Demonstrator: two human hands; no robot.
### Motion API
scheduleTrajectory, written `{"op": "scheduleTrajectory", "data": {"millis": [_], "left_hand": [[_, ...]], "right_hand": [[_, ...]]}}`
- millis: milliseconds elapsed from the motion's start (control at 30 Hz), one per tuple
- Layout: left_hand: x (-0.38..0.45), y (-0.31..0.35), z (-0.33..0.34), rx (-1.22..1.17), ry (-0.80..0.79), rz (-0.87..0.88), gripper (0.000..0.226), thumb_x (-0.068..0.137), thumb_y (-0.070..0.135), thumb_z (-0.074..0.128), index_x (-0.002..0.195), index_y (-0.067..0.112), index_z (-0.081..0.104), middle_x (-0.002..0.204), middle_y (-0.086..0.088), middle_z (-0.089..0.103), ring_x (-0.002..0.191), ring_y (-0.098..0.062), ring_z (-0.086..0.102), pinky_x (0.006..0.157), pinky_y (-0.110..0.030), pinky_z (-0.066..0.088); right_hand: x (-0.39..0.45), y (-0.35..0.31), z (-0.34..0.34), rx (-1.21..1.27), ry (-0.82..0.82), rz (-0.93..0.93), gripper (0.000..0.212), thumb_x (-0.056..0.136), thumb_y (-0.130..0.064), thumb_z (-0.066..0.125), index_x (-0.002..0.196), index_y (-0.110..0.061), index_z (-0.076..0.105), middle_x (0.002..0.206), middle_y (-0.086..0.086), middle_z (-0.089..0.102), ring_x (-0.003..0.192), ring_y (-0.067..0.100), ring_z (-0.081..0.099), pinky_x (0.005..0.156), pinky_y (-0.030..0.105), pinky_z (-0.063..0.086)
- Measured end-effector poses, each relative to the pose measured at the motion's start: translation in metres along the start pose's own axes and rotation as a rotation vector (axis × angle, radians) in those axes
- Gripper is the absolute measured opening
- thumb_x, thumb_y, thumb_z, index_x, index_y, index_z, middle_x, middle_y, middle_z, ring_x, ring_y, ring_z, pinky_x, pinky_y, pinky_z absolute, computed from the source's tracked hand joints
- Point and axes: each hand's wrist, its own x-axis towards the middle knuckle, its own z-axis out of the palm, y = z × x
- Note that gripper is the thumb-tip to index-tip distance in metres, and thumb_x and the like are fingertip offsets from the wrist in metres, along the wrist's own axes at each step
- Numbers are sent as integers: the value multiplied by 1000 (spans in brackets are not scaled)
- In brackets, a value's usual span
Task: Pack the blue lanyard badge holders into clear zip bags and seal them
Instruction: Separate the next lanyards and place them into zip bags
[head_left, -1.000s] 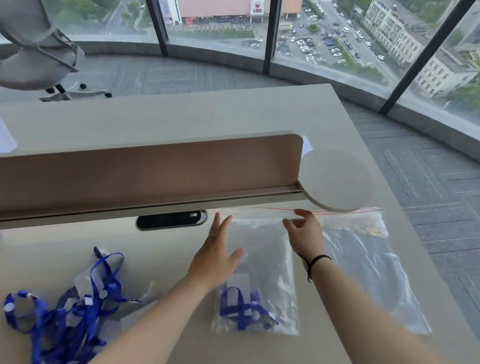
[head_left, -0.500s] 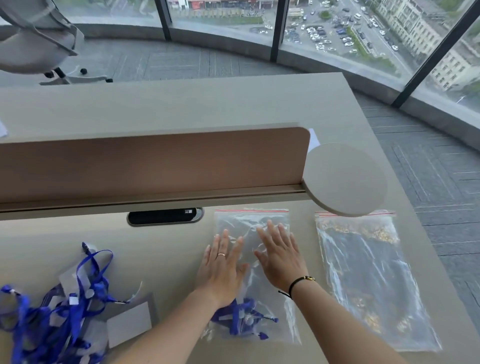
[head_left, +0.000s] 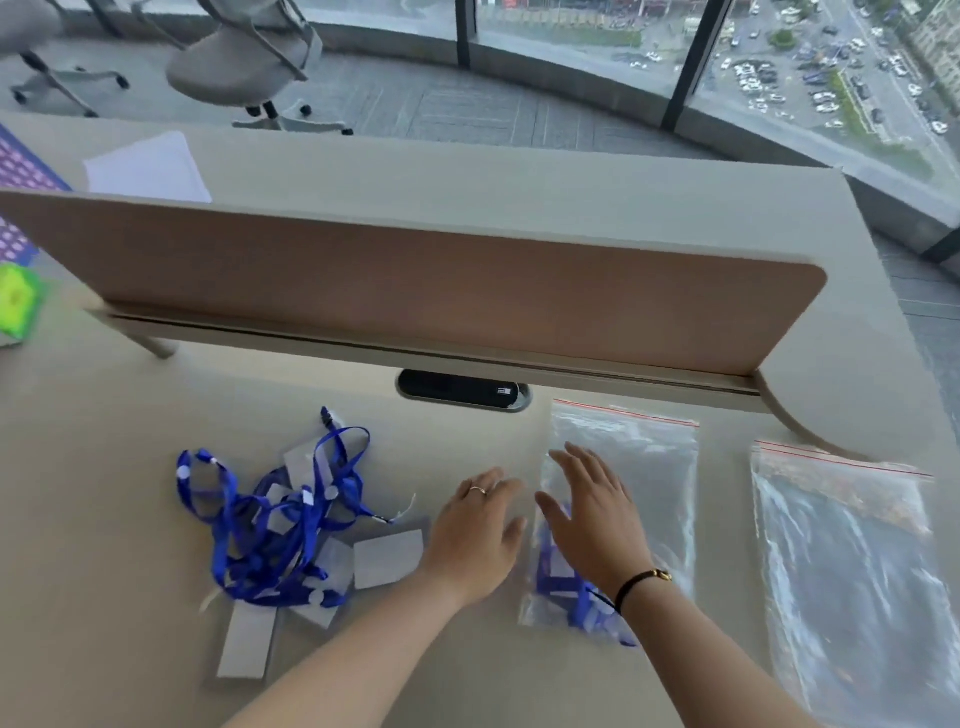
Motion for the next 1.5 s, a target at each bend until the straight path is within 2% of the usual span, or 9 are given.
{"op": "scheduleTrajectory", "data": {"millis": [133, 433, 633, 767, 1033, 1200, 1300, 1400, 1500], "left_hand": [[-40, -57, -24, -75, 81, -92, 35, 99, 32, 51, 132, 25, 59, 136, 4, 56, 128, -15, 50, 102, -27, 40], [-119, -184, -52, -91, 104, -273, 34, 91, 20, 65, 125, 23, 63, 127, 10, 52, 118, -8, 52, 90, -22, 49], [-146, -211, -58, 3, 43, -307, 41, 88, 41, 70, 127, 31, 63, 150, 8, 40, 139, -14, 41, 102, -31, 45], [-154, -208, -62, 96, -3, -320, 46, 90, 48, 65, 134, 39, 55, 159, 7, 27, 146, -14, 29, 107, -33, 38], [-152, -216, -46, 172, 68, -237, 25, 80, 41, 79, 100, 26, 74, 139, 2, 51, 137, -23, 43, 105, -37, 38], [-155, -219, -40, 200, 128, -186, 13, 78, 41, 81, 80, 30, 74, 115, 5, 61, 115, -20, 59, 95, -37, 48], [-158, -217, -45, 165, 198, -137, 8, 89, 34, 70, 85, 27, 72, 110, 10, 61, 110, -16, 58, 94, -33, 46], [-162, -210, -61, -74, 209, -191, 13, 99, 36, 53, 91, 29, 62, 97, 17, 62, 97, -8, 56, 89, -26, 43], [-166, -193, -85, -537, 179, -293, 16, 102, 31, 53, 87, 26, 55, 77, 10, 69, 77, -7, 63, 74, -24, 48]], "right_hand": [[-8, -63, 40, 71, -86, -64, 52, 90, -45, 59, 139, -29, 47, 146, -8, 44, 136, 15, 40, 113, 31, 33], [-11, -155, 115, -184, -267, -81, 88, 72, -51, 79, 144, -30, 32, 139, -3, 47, 128, 22, 43, 106, 36, 36], [-14, -173, 134, -283, -254, 12, 84, 68, -52, 81, 133, -24, 37, 131, -1, 50, 117, 24, 46, 100, 35, 35], [-17, -175, 134, -235, -229, 38, 96, 63, -52, 84, 139, -28, 30, 132, -2, 46, 117, 22, 46, 100, 34, 36], [-22, -176, 132, -291, -236, 72, 103, 63, -59, 81, 142, -28, 23, 127, -2, 51, 117, 23, 47, 103, 36, 35], [-30, -178, 132, -127, -226, 120, 94, 63, -47, 85, 135, -30, 28, 122, -1, 47, 100, 20, 55, 81, 27, 46], [-39, -179, 132, 27, -235, 196, 66, 77, -30, 77, 130, -26, 39, 121, -1, 44, 84, 18, 55, 62, 23, 43], [-46, -181, 126, 243, -245, 335, 13, 86, -19, 62, 99, -19, 58, 106, 0, 55, 71, 14, 54, 58, 26, 47], [-54, -188, 116, 469, -236, 370, 10, 90, -19, 60, 86, -9, 61, 80, -3, 59, 62, 12, 48, 53, 21, 41]]}}
